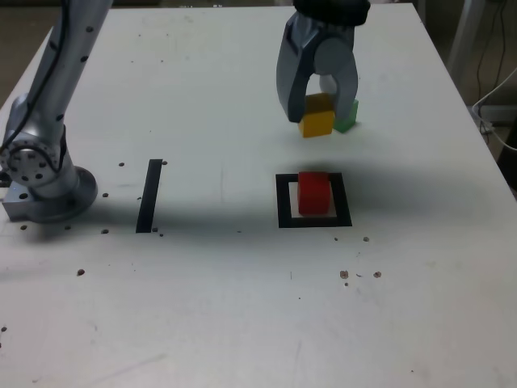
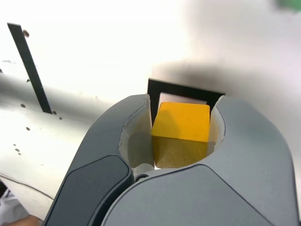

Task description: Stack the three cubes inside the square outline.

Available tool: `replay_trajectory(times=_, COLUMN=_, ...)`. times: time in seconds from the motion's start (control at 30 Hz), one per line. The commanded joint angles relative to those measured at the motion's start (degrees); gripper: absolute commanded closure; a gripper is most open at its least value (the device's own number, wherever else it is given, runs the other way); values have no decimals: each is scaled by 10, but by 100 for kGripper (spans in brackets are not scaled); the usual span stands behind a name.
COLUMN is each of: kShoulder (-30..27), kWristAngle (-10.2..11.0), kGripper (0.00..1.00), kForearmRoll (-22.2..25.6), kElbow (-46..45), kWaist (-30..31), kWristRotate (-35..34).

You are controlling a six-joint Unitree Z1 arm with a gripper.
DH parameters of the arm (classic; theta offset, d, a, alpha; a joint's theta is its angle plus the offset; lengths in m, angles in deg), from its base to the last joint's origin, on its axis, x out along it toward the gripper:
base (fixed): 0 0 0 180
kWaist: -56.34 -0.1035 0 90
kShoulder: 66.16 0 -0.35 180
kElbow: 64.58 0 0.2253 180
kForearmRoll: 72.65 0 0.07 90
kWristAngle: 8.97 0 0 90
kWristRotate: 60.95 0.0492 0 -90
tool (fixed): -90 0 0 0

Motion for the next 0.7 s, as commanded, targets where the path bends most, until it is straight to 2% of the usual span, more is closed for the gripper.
replay_trajectory(times=0.0, kShoulder=-7, kWristAngle=-1, kGripper=72, kForearmRoll=16, kElbow=-7, kWaist=11, kWristRotate=-4)
replay_trajectory(times=0.33, kShoulder=-12, kWristAngle=-5, kGripper=72, kForearmRoll=1, kElbow=-46, kWaist=55, kWristRotate=-14)
replay_trajectory(times=0.67, kShoulder=-9, kWristAngle=-20, kGripper=72, kForearmRoll=-22, kElbow=-66, kWaist=81, kWristRotate=-16)
